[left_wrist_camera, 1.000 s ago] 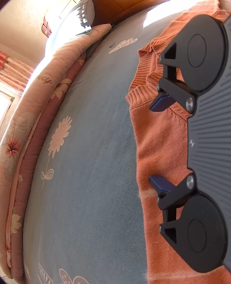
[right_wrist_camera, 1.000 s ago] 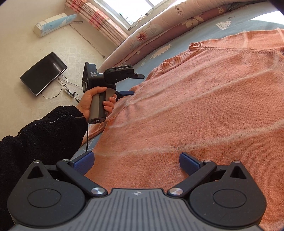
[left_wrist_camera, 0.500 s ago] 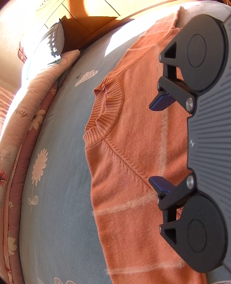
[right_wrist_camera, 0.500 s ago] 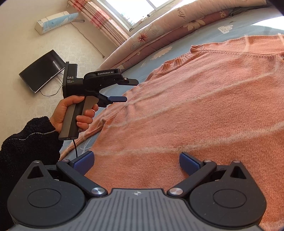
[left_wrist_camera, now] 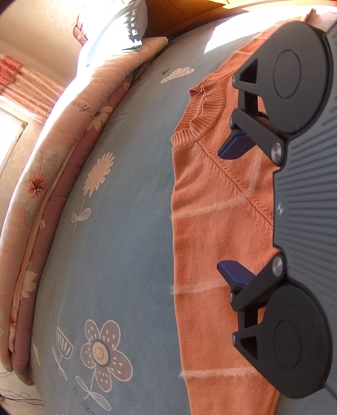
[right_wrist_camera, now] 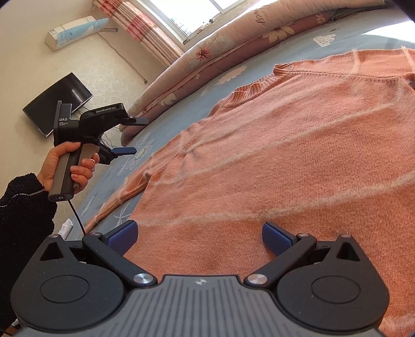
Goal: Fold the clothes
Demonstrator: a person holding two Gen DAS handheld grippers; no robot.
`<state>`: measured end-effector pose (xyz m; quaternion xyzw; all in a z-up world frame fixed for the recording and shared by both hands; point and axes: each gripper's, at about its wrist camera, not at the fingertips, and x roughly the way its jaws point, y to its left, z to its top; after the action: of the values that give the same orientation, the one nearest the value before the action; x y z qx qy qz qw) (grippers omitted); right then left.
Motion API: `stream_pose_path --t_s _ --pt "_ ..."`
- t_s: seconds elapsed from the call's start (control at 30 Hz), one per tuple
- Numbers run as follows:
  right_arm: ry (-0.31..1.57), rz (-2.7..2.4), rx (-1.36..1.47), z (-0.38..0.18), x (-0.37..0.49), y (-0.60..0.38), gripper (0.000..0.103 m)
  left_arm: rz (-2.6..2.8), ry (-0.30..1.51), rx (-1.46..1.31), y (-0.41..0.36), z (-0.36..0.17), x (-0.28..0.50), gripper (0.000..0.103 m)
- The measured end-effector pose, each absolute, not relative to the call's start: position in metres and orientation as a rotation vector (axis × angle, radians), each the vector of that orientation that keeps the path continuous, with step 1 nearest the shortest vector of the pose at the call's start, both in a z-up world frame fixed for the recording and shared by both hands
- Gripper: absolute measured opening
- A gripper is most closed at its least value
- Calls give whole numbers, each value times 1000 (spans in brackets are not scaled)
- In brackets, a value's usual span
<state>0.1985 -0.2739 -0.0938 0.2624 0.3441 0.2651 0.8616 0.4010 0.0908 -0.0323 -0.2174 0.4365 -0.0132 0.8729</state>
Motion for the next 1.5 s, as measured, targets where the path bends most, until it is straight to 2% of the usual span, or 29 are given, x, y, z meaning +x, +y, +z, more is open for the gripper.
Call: stream_pose_path --t_s 0.47,0.77,0.9,1.2,1.33,1.4,1.5 --pt "710 562 526 -95 199 -271 103 97 873 -565 150 -47 374 84" --pt "698 559 479 -95 197 -266 103 -91 872 -610 110 -54 385 84" --pt "699 561 477 -95 197 -267 103 -109 963 -535 99 -67 387 84" --pt "696 559 466 -95 197 -264 103 -97 917 -513 108 -54 378 84" --pt "692 559 456 -95 196 -263 103 -103 955 -524 113 -65 376 83" --pt "693 560 453 -94 196 -263 103 -99 930 -492 115 -60 368 81" --pt "692 560 457 -95 196 -263 103 -89 841 -280 107 -37 353 80"
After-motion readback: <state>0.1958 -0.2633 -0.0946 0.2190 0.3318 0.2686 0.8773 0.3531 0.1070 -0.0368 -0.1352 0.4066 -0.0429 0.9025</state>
